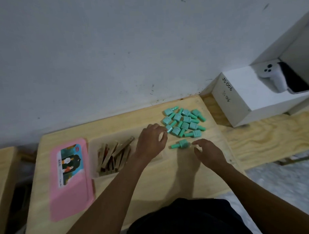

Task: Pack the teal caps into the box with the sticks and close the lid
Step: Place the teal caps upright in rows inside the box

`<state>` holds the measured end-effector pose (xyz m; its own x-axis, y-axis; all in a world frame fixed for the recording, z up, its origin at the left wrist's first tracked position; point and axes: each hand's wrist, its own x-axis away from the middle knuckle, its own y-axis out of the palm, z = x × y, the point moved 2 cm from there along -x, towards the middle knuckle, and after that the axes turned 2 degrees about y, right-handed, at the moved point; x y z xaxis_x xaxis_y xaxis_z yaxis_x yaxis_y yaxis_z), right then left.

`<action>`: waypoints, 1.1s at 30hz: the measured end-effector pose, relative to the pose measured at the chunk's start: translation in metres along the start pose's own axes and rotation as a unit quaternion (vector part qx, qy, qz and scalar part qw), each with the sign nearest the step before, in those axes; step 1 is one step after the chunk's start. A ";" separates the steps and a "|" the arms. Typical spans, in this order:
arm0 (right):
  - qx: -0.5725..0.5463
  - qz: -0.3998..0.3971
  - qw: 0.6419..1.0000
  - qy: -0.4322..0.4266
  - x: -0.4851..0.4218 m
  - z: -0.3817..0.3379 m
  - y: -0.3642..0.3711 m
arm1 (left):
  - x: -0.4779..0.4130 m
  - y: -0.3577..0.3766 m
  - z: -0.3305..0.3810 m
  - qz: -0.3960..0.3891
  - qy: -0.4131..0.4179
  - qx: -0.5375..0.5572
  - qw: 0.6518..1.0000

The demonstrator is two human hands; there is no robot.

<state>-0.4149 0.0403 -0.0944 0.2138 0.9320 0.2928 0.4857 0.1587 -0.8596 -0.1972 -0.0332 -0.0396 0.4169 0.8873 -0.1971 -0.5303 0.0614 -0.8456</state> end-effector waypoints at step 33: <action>-0.178 -0.085 0.975 -0.103 -0.077 0.002 -0.027 | -0.109 0.060 -0.009 -0.222 -0.299 0.191 0.908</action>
<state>-0.4459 -0.0347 -0.0946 -0.0521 0.9537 0.2963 0.7703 0.2272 -0.5958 -0.2683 -0.1306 -0.0736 0.2368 0.8184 0.5236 -0.6723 0.5271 -0.5198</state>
